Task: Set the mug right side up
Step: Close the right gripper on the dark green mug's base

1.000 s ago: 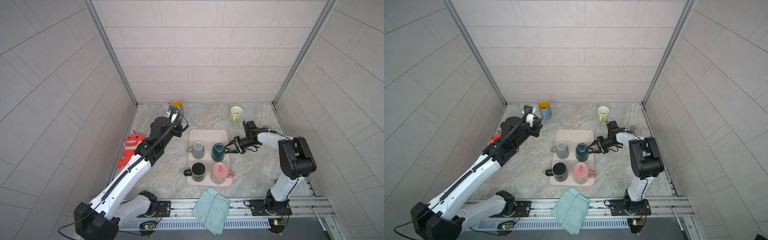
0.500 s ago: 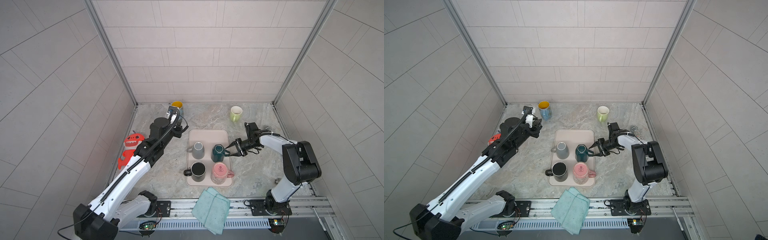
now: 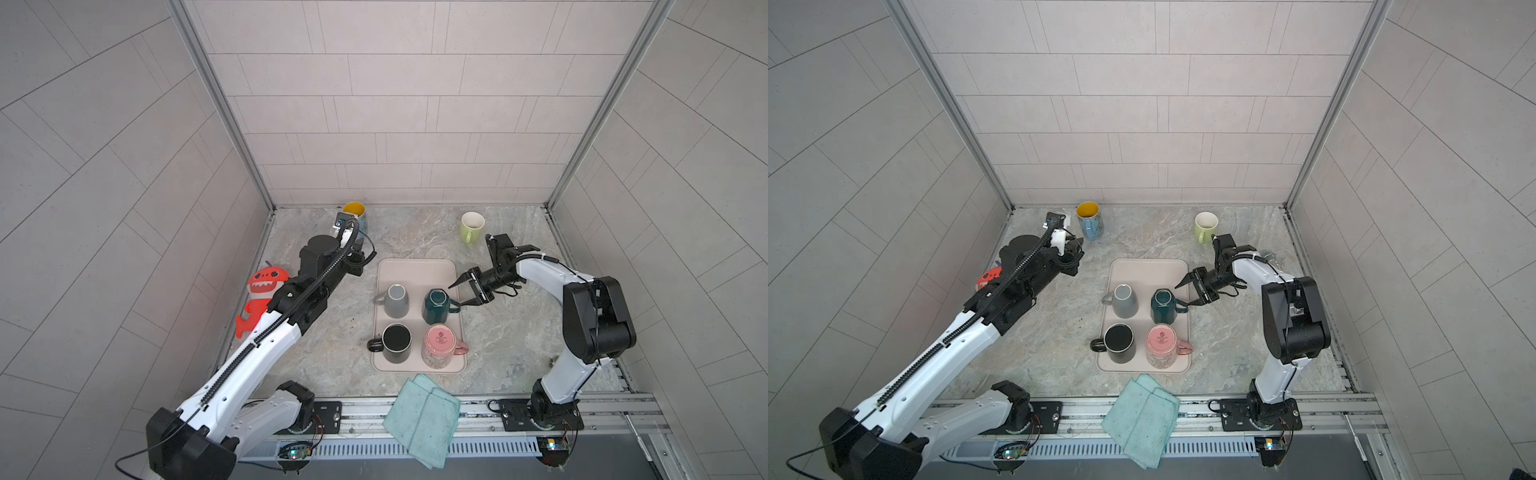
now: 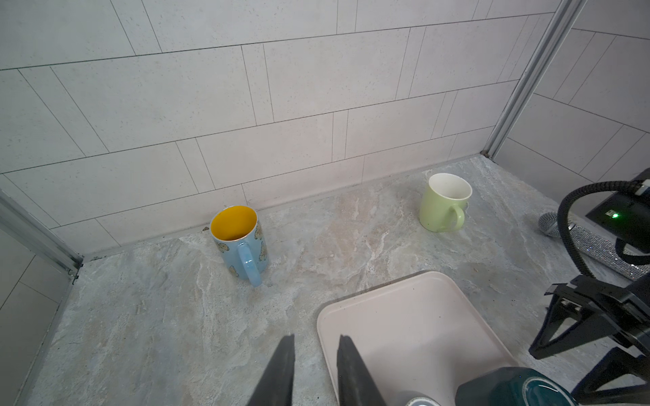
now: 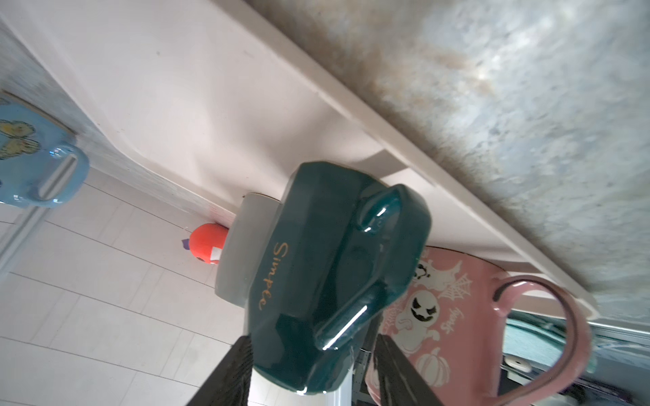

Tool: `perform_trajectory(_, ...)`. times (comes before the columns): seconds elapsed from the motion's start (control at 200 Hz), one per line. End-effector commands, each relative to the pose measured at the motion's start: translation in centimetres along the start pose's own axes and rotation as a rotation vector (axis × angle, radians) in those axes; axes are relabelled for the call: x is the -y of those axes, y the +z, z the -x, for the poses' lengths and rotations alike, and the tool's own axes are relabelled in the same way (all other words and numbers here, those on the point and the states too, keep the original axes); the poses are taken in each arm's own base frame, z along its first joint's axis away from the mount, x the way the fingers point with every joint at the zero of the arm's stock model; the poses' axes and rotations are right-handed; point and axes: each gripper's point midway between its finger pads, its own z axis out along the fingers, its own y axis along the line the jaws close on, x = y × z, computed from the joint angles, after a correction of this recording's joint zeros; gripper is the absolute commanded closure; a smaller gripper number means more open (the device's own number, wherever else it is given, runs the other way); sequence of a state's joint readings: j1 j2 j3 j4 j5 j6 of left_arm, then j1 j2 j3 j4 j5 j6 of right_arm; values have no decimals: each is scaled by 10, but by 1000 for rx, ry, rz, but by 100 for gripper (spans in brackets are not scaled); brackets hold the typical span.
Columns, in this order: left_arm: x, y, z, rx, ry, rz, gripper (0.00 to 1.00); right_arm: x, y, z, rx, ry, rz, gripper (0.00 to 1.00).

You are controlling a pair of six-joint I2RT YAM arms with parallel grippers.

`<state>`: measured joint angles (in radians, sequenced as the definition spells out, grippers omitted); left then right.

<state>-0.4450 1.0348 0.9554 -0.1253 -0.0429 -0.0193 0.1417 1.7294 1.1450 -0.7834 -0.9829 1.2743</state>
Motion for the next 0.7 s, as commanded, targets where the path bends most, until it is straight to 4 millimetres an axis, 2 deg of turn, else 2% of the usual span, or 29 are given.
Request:
perform_trajectory(0.0, -5, -5, 4, 23, -10, 14, 75, 18, -1, -6, -7, 24, -90, 43)
perform_trajectory(0.215, -5, -5, 2, 21, -11, 15, 75, 29, 7, -7, -6, 37, -125, 41)
perform_trajectory(0.695, -11, -9, 2, 19, -6, 37, 75, 15, 20, 4, 2, 38, -125, 40)
